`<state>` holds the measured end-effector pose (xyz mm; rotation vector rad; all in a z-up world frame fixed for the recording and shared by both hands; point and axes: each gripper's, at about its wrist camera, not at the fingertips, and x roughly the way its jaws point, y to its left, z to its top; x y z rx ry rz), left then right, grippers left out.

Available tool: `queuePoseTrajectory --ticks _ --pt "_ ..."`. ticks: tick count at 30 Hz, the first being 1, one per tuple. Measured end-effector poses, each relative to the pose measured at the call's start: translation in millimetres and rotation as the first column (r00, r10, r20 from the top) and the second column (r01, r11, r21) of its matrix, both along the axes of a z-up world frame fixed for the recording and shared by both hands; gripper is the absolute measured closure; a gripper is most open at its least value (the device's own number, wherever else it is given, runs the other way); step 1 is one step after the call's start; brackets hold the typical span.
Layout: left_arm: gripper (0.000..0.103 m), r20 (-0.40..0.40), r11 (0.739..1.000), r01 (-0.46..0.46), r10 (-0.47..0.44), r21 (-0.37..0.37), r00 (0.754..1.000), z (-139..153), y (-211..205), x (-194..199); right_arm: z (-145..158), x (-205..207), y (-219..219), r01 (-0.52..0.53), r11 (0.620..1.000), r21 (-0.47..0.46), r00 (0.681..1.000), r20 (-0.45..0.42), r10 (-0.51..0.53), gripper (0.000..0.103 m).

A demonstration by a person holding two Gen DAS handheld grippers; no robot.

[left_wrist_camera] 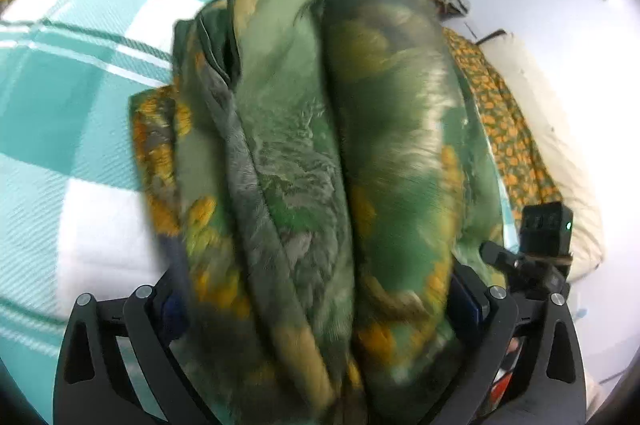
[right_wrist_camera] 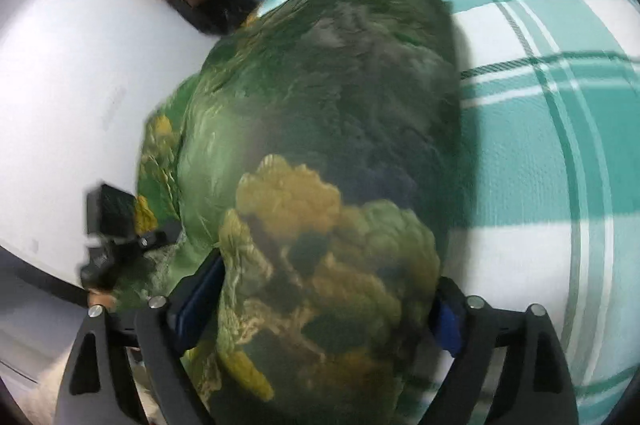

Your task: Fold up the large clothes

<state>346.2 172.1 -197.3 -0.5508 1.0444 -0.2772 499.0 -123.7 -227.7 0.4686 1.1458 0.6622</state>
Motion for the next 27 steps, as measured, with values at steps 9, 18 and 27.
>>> queuePoseTrajectory --ticks 9,18,27 --pt "0.002 0.199 0.93 -0.046 -0.03 0.366 0.98 95 -18 -111 74 -71 -17 0.046 0.945 -0.325 0.966 0.254 0.04 0.012" --pt "0.0 0.416 0.813 -0.234 -0.011 0.534 0.909 131 -105 -174 148 -212 -13 0.205 0.87 -0.448 0.86 0.507 0.058 0.012" --pt "0.0 0.3 0.816 -0.124 -0.063 0.565 0.952 129 -168 -194 166 -261 -22 0.348 0.784 -0.515 0.833 0.554 -0.006 0.012"
